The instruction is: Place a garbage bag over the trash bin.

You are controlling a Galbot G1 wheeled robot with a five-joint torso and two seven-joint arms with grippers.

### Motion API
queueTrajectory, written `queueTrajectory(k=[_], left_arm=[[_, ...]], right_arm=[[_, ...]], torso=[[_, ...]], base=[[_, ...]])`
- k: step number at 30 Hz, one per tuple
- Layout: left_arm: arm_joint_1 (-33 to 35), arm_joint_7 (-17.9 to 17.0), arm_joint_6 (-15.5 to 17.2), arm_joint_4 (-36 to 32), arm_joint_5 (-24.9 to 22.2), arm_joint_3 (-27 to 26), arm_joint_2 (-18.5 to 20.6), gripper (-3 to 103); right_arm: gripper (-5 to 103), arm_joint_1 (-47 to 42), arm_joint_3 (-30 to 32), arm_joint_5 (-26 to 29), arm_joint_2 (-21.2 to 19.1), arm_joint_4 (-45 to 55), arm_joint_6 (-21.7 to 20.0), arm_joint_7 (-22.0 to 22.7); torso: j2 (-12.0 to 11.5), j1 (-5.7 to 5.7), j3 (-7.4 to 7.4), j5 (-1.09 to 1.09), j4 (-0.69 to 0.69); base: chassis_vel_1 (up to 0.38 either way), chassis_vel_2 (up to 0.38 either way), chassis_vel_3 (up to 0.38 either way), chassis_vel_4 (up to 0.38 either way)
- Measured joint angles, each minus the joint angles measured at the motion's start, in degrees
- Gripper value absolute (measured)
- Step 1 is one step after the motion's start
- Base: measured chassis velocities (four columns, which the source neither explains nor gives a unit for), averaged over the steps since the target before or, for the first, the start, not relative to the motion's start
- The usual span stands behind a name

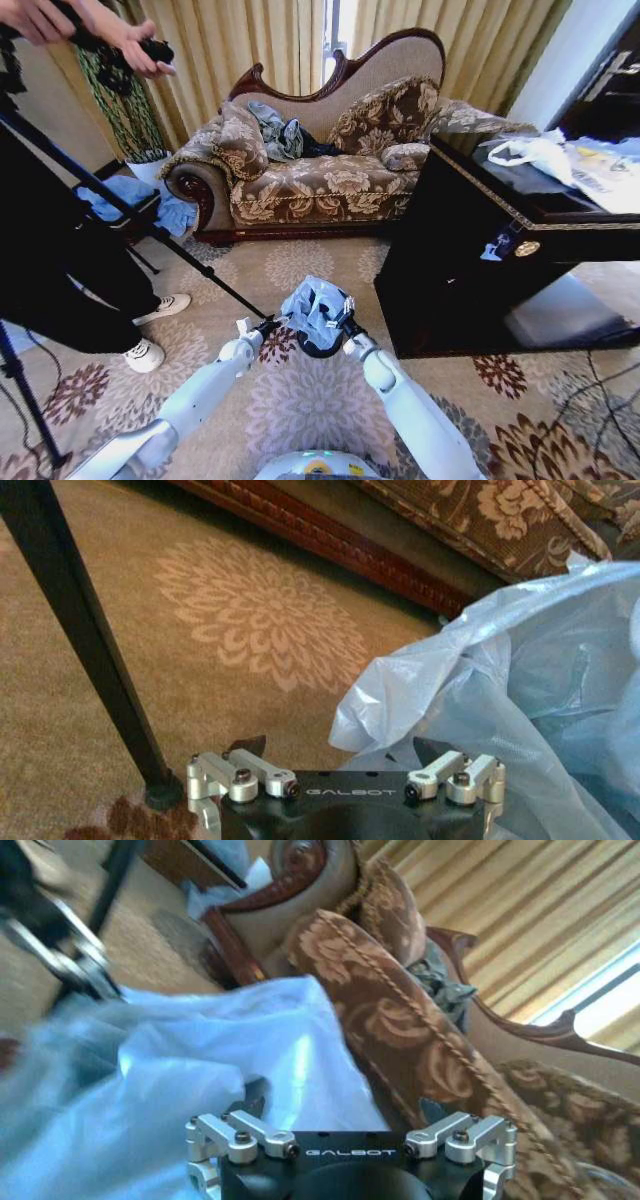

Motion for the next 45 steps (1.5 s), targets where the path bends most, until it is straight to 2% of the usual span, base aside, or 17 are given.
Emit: queueTrajectory(k=[6, 14, 31, 34, 35, 38, 45], left_arm=[[0.32, 0.14, -0.09, -0.37, -0.41, -0.20, 0.79, 98], [0.38, 0.40, -0.29, 0.21, -0.40, -0.47, 0.66, 98], [0.00, 0.57, -0.48, 0.68, -0.37, -0.39, 0.31, 98], [0.18, 0.66, -0.57, 0.53, -0.24, -0.40, 0.37, 98], [0.18, 0.66, -0.57, 0.53, -0.24, -0.40, 0.37, 98], [0.56, 0.66, -0.59, -0.12, -0.24, -0.57, 0.73, 98], [1.18, 0.65, -0.60, -0.99, -0.33, -0.78, 1.62, 98]], right_arm=[[100, 0.97, 3.16, -0.79, -1.26, -0.40, 0.32, 0.28], [100, 0.72, 5.45, 1.45, -4.32, 2.09, -0.30, -0.02], [100, -1.66, 12.89, 1.98, -3.61, -3.76, 7.49, -1.33], [100, -3.19, 13.36, 8.39, -5.27, 0.11, 8.71, -4.34], [100, -3.19, 13.36, 8.39, -5.27, 0.11, 8.71, -4.34], [100, -6.05, 12.35, 18.73, -7.99, 6.44, 8.72, -6.70], [100, -10.73, 12.85, 22.55, -10.32, 13.95, 8.18, -6.93]], torso=[[0.00, 0.00, 0.00, 0.00, -0.01], [0.00, 0.00, 0.00, 0.00, -0.01], [0.00, 0.00, 0.00, 0.01, -0.01], [0.00, 0.00, 0.00, 0.00, -0.01], [0.00, 0.00, 0.00, 0.00, -0.01], [0.00, 0.00, 0.00, 0.00, -0.01], [0.00, 0.00, -0.01, -0.01, 0.00]], base=[[0.000, 0.000, 0.000, 0.000], [0.000, 0.000, 0.000, 0.000], [0.000, 0.000, 0.000, 0.000], [0.000, 0.000, 0.000, 0.000], [0.000, 0.000, 0.000, 0.000], [0.000, 0.000, 0.000, 0.000], [0.000, 0.000, 0.000, 0.000]])
